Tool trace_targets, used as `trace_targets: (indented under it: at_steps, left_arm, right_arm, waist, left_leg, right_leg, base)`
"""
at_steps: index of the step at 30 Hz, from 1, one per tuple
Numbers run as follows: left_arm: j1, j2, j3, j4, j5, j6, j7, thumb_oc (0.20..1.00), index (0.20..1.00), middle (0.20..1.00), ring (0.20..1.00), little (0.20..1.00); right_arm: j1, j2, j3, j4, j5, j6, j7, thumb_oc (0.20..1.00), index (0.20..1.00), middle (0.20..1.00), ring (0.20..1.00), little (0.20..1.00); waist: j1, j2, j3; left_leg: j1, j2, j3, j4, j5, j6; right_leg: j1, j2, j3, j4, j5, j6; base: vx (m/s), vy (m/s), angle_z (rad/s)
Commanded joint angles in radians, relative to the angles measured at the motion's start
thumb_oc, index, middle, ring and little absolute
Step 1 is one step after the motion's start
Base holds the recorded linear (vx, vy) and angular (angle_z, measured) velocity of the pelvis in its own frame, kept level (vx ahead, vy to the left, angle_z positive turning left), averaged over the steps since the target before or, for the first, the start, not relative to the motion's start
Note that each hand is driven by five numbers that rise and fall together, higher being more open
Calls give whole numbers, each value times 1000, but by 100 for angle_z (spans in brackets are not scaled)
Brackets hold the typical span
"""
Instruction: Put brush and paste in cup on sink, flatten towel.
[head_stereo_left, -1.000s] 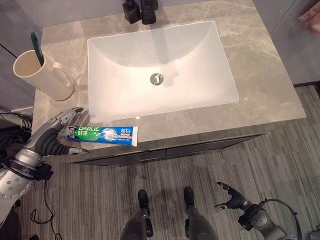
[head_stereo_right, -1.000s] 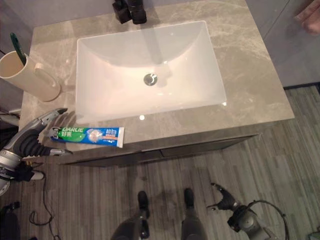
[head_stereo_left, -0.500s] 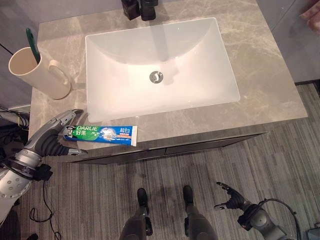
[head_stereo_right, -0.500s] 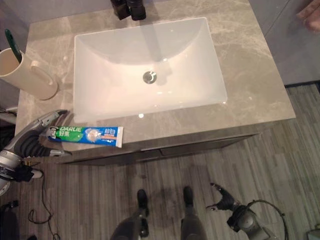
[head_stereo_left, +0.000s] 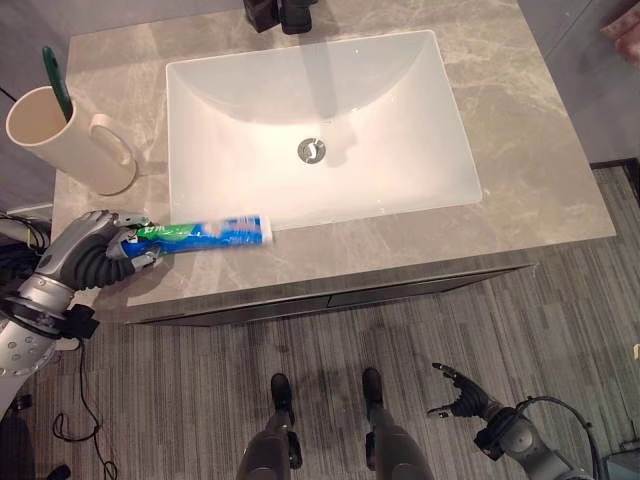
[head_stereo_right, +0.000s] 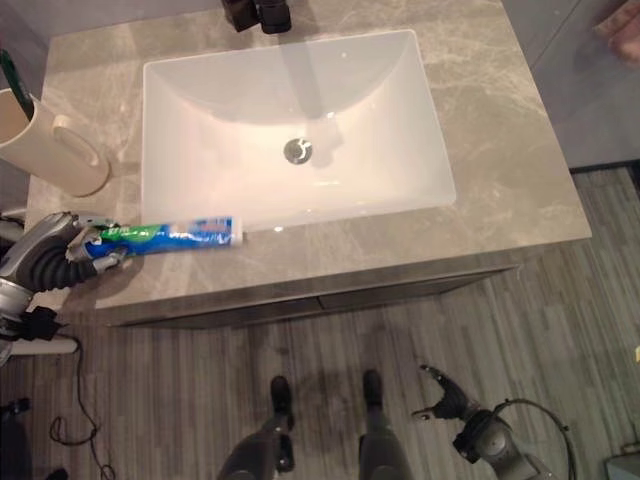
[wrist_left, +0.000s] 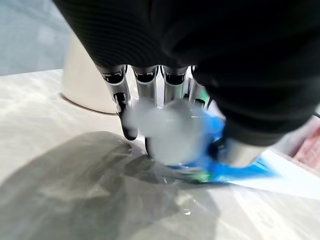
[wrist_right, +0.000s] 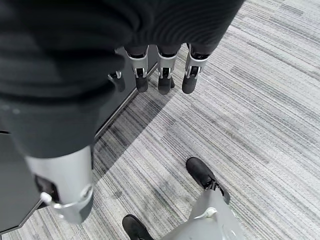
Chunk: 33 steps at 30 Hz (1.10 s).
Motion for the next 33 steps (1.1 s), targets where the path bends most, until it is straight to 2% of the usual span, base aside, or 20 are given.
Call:
trace_targets:
  at_steps: [1,5,8,9,13,17,19,23,25,27,33]
  left_arm:
    - [56,11,-197,51,126,-24,-62,200,200,200,200,200]
    - [18,4,-295,65,164,-38,-75,200,200,200,200,200]
    - [11,3,-314,61,172,-40,-76,200,200,200,200,200]
    - [3,7,-327,58,196,-40,-74,200,200,200,200,200]
    - [-13,1,-325,48,237,-39,-54,200,200,200,200,200]
    - [-25,-3,-295,12,279,-32,-23,200,200,200,200,200]
    - [-32,-3,-286,5,295,-27,-9,200,200,200,200,200]
    - [-98,2,-263,-27,368,-17,72,200,200,200,200,200]
    - [-112,0,-268,-25,374,-15,81,200,200,200,200,200]
    - [-155,12,-286,-14,404,-16,104,200,200,200,200,200]
    - [-186,24,-288,-8,443,-13,132,200,200,200,200,200]
  right_arm:
    - [-1,-18,11,34,6,-13,-38,1000,1000,1000,1000,1000]
    - [-13,12,8,173,0,-5,-71,1000,1000,1000,1000,1000]
    - [-11,28,0,227,-6,-1,-83,1000,1000,1000,1000,1000]
    - [-15,44,-7,304,-11,10,-92,1000,1000,1000,1000,1000]
    - [-22,109,-85,494,43,41,-116,1000,1000,1000,1000,1000]
    - [-30,146,-170,584,133,58,-132,1000,1000,1000,1000,1000]
    - [-32,151,-192,596,159,61,-139,1000,1000,1000,1000,1000]
    - [-38,149,-298,607,309,53,-170,1000,1000,1000,1000,1000]
    - [-40,148,-306,606,328,52,-167,1000,1000,1000,1000,1000]
    - [-43,129,-364,592,412,38,-183,1000,1000,1000,1000,1000]
    - [-34,84,-417,526,442,18,-216,1000,1000,1000,1000,1000]
  waist:
    - [-17,-55,-45]
    - [-15,-61,-63]
    - [-13,-61,-73]
    - [-13,-60,-87]
    - [-11,-56,-119]
    - [-13,-52,-149]
    - [-14,-50,-156]
    - [-25,-44,-193]
    - [-26,-43,-198]
    - [-34,-38,-217]
    - [-40,-37,-235]
  left_leg:
    - [-34,52,-68,1,52,-55]
    - [-12,60,-71,1,44,-58]
    - [3,63,-71,1,39,-60]
    - [20,65,-70,1,33,-61]
    - [64,66,-68,1,21,-63]
    - [103,67,-63,1,9,-65]
    - [111,66,-61,1,6,-65]
    - [148,66,-59,1,-6,-66]
    - [155,66,-57,1,-8,-66]
    - [170,65,-55,1,-12,-67]
    - [185,65,-51,1,-15,-68]
  right_leg:
    - [-38,-130,-52,-2,119,89]
    - [-14,-129,-59,-2,114,90]
    - [4,-129,-63,-2,109,90]
    - [22,-129,-65,-2,103,90]
    - [66,-129,-69,-2,92,90]
    - [102,-128,-72,-2,80,90]
    - [111,-127,-71,-2,78,89]
    - [150,-127,-75,-2,66,88]
    - [156,-127,-76,-2,64,87]
    - [172,-127,-77,-2,61,88]
    - [189,-128,-77,-2,58,87]
  base:
    - [0,0,0]
    - [46,-3,1]
    - [52,-1,1]
    - [62,-6,-2]
    - [84,-5,-1]
    - [54,-3,0]
    - [18,-1,0]
    - [34,-13,1]
    - [0,0,0]
    - [42,-10,0]
    - [6,-2,0]
